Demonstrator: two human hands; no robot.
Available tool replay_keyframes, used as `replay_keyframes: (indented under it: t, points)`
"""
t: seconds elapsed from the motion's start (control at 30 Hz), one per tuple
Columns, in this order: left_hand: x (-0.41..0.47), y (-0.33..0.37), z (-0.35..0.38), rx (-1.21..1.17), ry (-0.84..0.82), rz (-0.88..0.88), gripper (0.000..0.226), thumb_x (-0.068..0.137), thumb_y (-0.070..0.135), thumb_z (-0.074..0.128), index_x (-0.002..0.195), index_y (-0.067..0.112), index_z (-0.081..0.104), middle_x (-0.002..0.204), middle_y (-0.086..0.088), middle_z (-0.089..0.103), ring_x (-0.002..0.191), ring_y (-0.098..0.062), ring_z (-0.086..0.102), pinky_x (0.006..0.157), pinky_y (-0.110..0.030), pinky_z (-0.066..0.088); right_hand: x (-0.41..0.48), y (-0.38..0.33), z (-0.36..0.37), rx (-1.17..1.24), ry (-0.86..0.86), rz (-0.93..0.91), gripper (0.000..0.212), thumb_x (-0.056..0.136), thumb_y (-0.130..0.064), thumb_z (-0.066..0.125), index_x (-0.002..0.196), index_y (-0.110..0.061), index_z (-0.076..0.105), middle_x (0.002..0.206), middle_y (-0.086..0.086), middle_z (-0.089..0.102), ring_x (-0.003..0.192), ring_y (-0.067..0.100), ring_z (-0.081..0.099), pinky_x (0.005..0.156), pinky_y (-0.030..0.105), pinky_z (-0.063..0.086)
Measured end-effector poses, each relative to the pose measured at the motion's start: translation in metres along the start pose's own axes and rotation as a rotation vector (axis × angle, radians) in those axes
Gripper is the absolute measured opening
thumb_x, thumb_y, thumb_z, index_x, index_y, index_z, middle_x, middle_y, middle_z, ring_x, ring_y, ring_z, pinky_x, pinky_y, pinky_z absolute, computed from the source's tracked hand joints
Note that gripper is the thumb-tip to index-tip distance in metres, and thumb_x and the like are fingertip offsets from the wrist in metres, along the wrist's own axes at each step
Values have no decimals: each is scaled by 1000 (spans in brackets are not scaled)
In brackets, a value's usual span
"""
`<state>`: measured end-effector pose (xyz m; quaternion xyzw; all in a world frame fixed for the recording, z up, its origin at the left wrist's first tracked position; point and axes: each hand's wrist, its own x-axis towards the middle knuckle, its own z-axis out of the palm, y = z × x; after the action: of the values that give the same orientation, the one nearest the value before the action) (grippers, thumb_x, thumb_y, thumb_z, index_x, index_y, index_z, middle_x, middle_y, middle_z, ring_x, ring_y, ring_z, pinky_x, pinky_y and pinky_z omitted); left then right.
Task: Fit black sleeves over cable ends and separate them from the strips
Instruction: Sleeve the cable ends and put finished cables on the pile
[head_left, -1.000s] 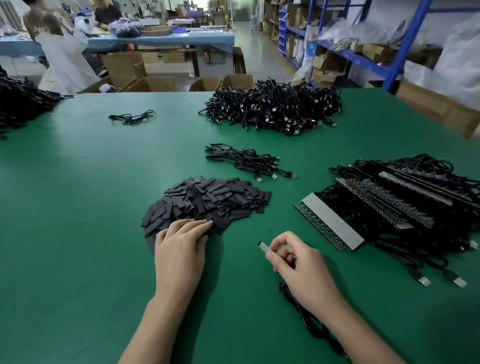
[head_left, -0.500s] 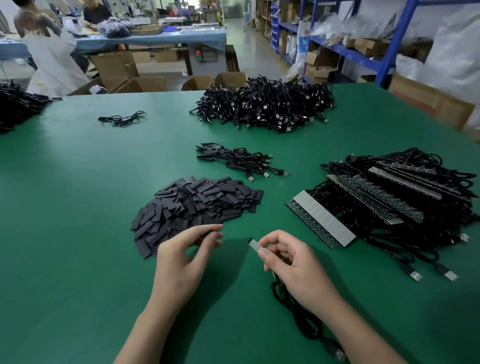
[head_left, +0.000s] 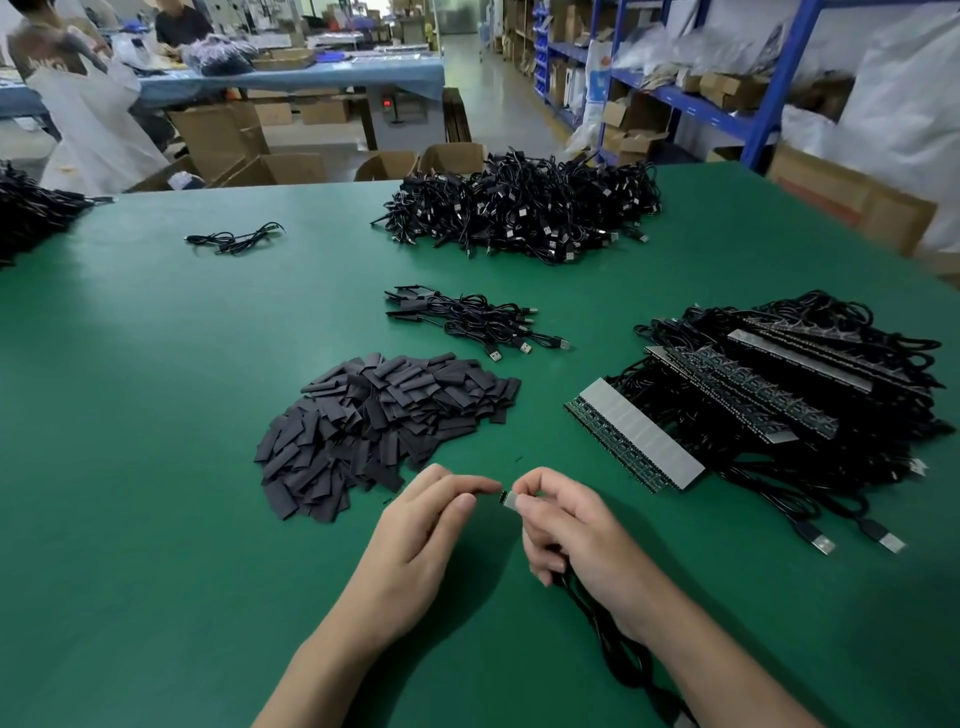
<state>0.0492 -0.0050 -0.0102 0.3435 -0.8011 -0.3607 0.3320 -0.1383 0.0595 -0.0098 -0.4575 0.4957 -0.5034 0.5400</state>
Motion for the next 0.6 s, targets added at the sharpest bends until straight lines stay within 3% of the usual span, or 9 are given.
replay_keyframes:
  t: [0.2,0.3,0.43,0.6]
  points:
    - [1,-2,1,14,14,20,28,97,28,62,122,34,71,100,16,67,96,-12,65,79,-20,47,-5,-9,-1,-51,-9,0,15,95,-20,63,91,-7,56,51,-8,36,49,12,32,54,28,39]
    - [0,-3,0,-21,44,23,29,96,32,65,124,35,71,107,21,73,101,-7,70,87,-18,51,-5,-10,-1,-67,-11,16,10,101,-11,63,92,-5,61,50,-7,36,48,12,31,52,27,38]
    - [-1,-1,2,-75,4,27,30,95,25,67,124,34,71,117,24,73,110,-2,70,95,-16,51,-5,-7,-2,-67,2,38,18,102,-18,63,100,0,67,48,-5,38,46,12,32,51,27,37]
    - [-1,2,6,-125,-29,20,22,93,28,68,116,26,68,116,24,73,110,-1,69,94,-15,51,-5,-8,-2,-1,-15,29,22,100,-24,65,78,-24,71,49,-3,36,45,13,29,49,24,36]
